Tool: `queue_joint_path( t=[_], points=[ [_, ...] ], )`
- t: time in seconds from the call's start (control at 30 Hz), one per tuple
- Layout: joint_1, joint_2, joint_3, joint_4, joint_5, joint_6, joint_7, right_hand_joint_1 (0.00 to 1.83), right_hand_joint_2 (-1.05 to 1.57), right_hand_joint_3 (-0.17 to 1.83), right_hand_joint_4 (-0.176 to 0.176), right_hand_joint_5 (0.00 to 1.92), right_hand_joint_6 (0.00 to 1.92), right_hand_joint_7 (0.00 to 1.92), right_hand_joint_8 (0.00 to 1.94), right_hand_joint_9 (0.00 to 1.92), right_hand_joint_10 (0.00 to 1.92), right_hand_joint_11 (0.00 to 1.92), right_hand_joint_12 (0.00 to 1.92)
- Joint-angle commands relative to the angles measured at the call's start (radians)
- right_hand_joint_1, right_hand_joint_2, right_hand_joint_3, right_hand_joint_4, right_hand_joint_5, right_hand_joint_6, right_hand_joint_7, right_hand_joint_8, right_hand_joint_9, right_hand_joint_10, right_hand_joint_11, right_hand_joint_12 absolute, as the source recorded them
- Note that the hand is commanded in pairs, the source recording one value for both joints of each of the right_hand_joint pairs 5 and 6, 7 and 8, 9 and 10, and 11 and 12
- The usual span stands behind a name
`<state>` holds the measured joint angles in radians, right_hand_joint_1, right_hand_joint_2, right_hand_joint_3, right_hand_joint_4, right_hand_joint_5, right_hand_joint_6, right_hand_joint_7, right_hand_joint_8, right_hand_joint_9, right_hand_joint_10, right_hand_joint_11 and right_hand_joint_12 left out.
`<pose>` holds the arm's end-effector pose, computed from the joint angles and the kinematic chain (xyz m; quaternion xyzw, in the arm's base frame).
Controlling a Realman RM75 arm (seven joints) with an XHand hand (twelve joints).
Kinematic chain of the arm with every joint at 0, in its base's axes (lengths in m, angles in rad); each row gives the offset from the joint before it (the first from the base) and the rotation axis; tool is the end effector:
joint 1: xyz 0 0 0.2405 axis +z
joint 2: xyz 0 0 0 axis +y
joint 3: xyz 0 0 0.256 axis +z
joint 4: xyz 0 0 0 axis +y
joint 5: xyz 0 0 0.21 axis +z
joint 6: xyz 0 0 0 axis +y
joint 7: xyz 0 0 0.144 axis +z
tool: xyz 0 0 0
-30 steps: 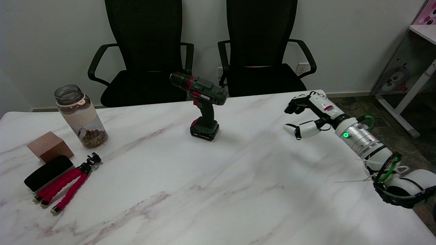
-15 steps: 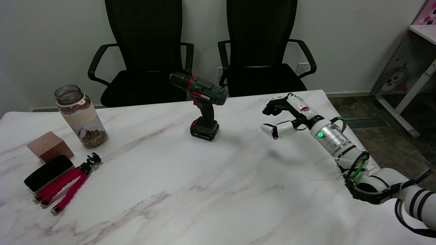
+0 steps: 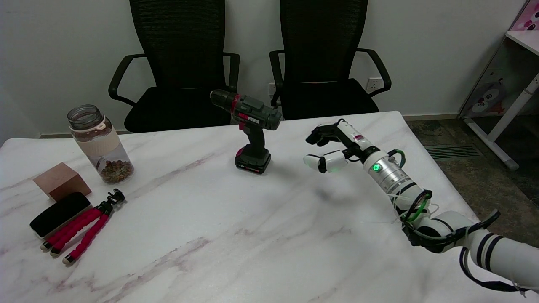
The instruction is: Pick up the power screwdriver.
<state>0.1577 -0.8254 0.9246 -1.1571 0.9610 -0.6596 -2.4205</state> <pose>-0.2892 -0.3462 0.3733 0.6881 -0.2678 0.2934 0.6072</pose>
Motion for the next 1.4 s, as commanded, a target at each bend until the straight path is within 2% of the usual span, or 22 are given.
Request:
queue_joint_path(
  t=[0.03,0.27,0.67,1.4],
  points=[
    [0.063,-0.111,-0.09,0.025,0.076,-0.035,0.051,0.9,0.28,0.96,-0.125,0.63,0.63,0.63,0.63,0.51,0.51,0.64,0.64],
    [0.074,-0.13,-0.107,0.025,0.076,-0.038,0.055,0.88,0.24,0.94,-0.1,0.51,0.51,0.51,0.51,0.49,0.49,0.62,0.62],
    [0.104,-0.181,-0.141,0.106,0.076,-0.041,0.174,0.87,0.18,0.97,-0.088,0.38,0.38,0.38,0.38,0.47,0.47,0.59,0.59],
    [0.186,-0.331,-0.182,0.306,0.07,-0.112,0.304,0.84,0.07,0.93,-0.017,0.35,0.35,0.35,0.35,0.43,0.43,0.53,0.53]
  ],
)
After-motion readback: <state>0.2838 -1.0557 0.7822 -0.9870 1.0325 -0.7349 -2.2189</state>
